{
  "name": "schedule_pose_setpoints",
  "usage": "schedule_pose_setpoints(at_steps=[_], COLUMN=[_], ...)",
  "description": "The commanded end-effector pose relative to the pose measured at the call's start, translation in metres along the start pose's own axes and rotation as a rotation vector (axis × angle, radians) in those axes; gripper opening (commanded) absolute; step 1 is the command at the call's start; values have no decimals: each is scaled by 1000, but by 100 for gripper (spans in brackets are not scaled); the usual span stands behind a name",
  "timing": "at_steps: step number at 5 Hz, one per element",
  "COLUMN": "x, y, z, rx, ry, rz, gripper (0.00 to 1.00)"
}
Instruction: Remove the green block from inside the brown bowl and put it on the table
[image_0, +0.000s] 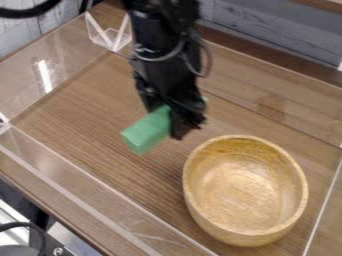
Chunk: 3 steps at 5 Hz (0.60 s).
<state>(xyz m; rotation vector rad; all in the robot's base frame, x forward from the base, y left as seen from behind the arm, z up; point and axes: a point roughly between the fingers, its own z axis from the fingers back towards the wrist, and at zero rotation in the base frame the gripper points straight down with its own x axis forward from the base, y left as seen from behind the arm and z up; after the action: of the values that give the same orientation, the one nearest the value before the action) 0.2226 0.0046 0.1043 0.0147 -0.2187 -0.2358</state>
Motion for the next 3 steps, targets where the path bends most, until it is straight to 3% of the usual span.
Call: schedule_pose_setpoints(at_steps=[1, 3], x=[-1, -10], y=[17, 25], z=[7, 0], rx=[14, 12], ry=[-53, -68], rz=[-9, -24], gripper=[0, 0])
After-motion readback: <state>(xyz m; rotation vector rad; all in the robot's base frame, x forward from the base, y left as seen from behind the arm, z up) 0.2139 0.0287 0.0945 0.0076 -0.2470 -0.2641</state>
